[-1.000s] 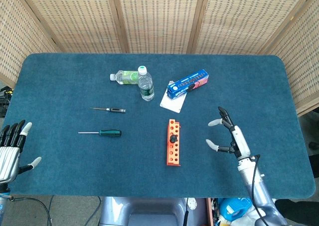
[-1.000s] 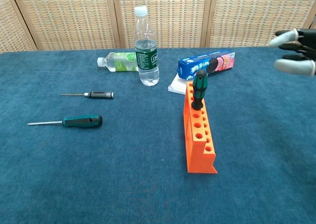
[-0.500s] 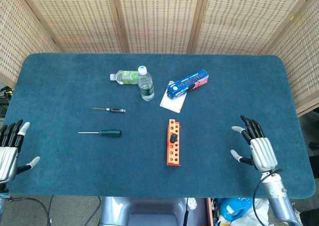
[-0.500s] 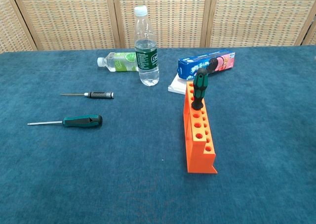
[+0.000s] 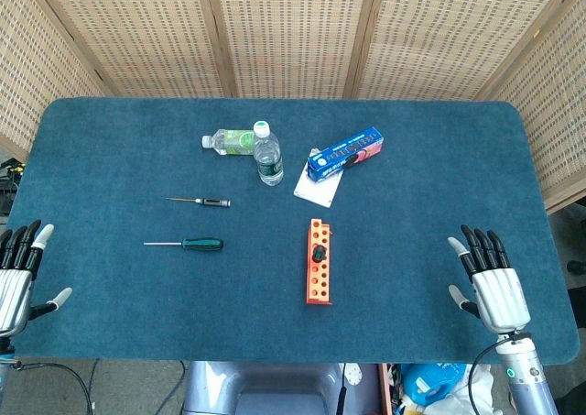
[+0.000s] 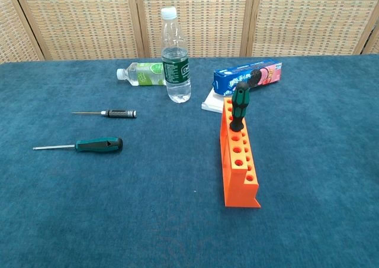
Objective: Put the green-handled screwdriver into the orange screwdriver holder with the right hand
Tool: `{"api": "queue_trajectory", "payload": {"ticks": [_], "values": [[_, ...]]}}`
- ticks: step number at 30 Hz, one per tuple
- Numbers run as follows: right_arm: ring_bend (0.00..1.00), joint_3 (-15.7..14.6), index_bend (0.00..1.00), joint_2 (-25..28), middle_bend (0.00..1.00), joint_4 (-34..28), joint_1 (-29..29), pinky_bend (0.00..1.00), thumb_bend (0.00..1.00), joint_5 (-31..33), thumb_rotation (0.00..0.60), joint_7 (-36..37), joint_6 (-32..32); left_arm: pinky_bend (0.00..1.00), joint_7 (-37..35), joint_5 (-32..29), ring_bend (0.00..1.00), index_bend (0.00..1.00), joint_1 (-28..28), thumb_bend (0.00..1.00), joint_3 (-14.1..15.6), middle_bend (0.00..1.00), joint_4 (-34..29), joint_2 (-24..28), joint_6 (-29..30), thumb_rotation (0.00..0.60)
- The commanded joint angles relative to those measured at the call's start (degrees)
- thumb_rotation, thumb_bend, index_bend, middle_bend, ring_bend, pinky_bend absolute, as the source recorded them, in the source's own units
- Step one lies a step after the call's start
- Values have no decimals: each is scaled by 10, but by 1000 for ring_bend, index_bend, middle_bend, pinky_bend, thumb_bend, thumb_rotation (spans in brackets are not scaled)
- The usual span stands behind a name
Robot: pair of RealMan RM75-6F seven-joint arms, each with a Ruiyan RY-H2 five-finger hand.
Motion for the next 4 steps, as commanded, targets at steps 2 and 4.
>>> {"api": "queue_trajectory", "payload": {"ticks": [2, 4], "values": [[0, 0, 61, 6, 0, -9, -3, 0, 216, -3, 600, 0, 9, 0, 1, 1, 0, 0, 0, 0, 1, 0, 0, 0, -1, 600], [0, -1, 61, 10, 0, -15, -4, 0, 215, -4, 600, -2, 11, 0, 2, 3, 0, 0, 0, 0, 2, 0, 0, -1, 0, 600]]}}
